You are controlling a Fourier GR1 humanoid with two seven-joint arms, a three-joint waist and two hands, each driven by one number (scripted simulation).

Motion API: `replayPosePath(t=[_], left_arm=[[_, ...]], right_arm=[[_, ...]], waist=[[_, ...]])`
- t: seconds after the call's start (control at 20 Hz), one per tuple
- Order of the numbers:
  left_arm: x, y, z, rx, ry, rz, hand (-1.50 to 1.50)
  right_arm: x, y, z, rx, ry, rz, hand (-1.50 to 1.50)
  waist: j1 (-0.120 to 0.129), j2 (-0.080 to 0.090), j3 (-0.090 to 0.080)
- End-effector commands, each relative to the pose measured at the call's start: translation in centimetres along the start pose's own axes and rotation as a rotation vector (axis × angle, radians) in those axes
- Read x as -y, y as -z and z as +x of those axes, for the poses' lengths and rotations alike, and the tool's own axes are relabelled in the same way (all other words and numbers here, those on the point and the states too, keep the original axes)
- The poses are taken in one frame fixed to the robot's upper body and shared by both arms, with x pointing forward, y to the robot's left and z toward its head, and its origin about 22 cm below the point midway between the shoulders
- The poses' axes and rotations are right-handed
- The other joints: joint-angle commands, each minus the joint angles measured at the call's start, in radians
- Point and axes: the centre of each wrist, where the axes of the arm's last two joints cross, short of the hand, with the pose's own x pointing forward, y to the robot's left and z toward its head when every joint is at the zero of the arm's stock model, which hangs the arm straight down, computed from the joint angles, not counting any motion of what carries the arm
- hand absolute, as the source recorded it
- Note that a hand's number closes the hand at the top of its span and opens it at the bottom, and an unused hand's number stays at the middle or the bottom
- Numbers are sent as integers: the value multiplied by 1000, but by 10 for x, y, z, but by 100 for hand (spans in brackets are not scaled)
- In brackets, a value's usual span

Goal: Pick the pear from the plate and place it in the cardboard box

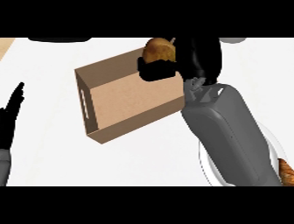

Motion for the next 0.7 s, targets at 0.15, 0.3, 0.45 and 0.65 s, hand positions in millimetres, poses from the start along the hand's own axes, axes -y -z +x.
replayPosePath(t=[0.15,0.3,0.45,0.65], left_arm=[[13,4,4,21,1,-10,0],[19,2,1,15,4,-12,0],[5,7,7,29,-12,-5,0],[-1,12,9,32,-1,-12,0]], right_arm=[[-44,50,6,-68,28,45,150],[-54,65,6,-81,8,53,150],[-76,64,5,-123,-81,52,150],[-83,79,-26,-237,18,79,-150]], waist=[[17,8,0],[16,8,0],[37,10,-1],[32,16,0]])
